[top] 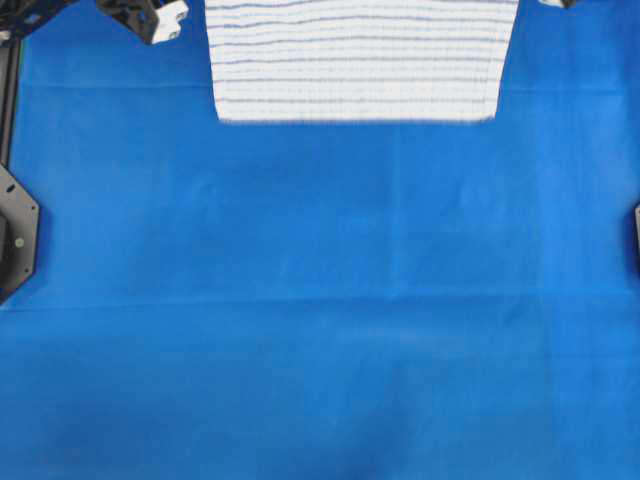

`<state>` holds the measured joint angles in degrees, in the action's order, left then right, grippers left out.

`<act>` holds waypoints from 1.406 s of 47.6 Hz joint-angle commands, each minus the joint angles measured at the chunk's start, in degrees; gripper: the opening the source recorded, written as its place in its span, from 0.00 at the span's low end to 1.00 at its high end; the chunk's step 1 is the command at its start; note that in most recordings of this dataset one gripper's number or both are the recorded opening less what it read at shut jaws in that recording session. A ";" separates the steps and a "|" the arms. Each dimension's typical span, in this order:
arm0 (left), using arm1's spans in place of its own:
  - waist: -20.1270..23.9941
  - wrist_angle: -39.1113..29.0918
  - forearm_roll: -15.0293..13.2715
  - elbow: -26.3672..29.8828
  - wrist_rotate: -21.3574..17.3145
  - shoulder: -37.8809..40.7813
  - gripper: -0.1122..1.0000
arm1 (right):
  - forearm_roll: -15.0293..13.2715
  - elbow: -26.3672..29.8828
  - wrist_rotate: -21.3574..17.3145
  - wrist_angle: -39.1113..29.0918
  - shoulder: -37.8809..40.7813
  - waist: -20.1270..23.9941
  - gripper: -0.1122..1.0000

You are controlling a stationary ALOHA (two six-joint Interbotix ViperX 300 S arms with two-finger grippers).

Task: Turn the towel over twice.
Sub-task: 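Lift the far corners with both grippers and pull them back, then swing the held edge forward and lay the towel flat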

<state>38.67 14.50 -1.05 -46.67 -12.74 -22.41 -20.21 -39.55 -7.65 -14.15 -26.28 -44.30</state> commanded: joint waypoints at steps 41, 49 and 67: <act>-24.61 -18.54 0.00 -10.81 8.96 -17.40 0.12 | 7.21 -10.37 -9.23 -18.02 -16.08 33.05 0.15; -29.44 -17.75 0.00 -14.06 11.87 -15.47 0.12 | 7.21 -13.18 -14.59 -17.93 -14.77 39.73 0.15; -42.71 -5.19 0.00 -19.07 17.23 -0.44 0.12 | 7.21 -18.54 -24.35 -11.43 -7.29 48.08 0.15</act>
<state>-1.85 7.82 -1.05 -66.27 3.52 -25.84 -13.10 -58.18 -31.29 -27.86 -34.72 2.46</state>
